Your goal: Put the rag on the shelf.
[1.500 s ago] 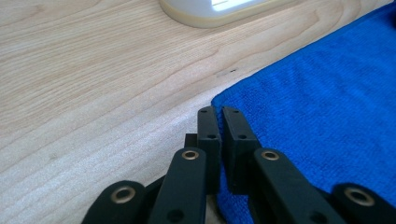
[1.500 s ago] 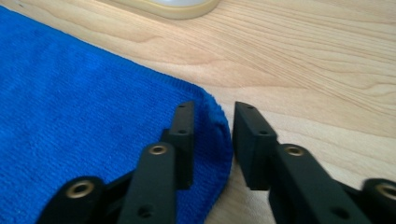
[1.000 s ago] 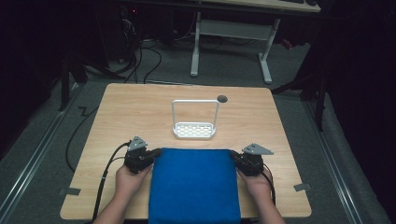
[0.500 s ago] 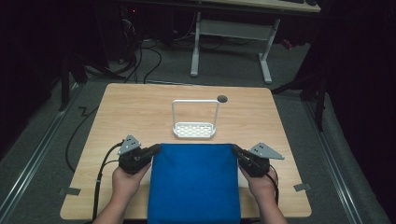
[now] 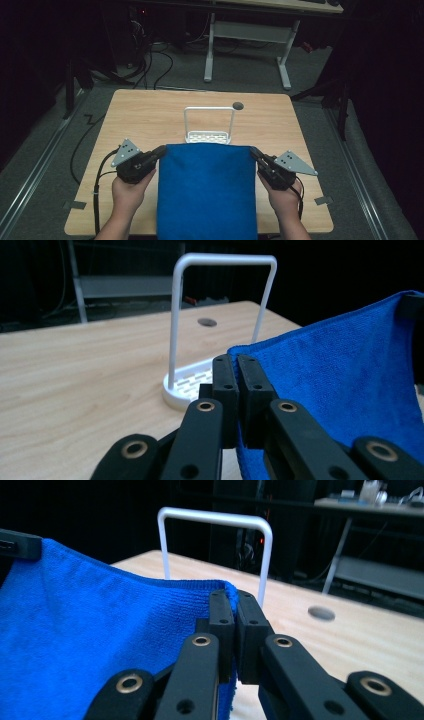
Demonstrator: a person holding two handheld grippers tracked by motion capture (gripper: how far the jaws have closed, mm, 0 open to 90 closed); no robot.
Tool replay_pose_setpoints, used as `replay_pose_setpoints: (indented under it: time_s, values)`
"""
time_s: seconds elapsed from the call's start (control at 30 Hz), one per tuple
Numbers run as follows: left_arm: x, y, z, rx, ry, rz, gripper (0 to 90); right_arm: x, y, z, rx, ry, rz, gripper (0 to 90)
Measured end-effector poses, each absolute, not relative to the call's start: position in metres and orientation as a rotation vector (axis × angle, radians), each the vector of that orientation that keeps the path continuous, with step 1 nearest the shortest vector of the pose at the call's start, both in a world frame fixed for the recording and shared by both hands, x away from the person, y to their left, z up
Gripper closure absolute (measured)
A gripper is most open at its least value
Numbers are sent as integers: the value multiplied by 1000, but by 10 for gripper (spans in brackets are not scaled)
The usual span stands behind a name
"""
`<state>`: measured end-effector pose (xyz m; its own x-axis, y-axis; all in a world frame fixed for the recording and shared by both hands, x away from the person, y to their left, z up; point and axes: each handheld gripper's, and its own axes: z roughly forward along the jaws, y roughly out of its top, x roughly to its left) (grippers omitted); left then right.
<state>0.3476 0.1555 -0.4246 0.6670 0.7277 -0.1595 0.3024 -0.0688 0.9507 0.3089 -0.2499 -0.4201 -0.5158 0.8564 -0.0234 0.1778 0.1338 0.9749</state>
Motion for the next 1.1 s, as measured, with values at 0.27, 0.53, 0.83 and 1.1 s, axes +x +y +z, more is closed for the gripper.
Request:
replay_pose_setpoints:
  time_s: [0.27, 0.53, 0.83, 1.1]
  values:
    - [348, 155, -390, 1601, 811, 492, 878, 310, -249, -383, 925, 1712, 1472, 884]
    - [353, 149, -363, 1569, 766, 545, 878, 315, -248, -357, 873, 1662, 1494, 884]
    - [358, 146, -333, 1535, 724, 593, 879, 317, -242, -330, 826, 1630, 1524, 884]
    - [361, 151, -323, 1515, 720, 619, 881, 321, -240, -314, 808, 1615, 1527, 884]
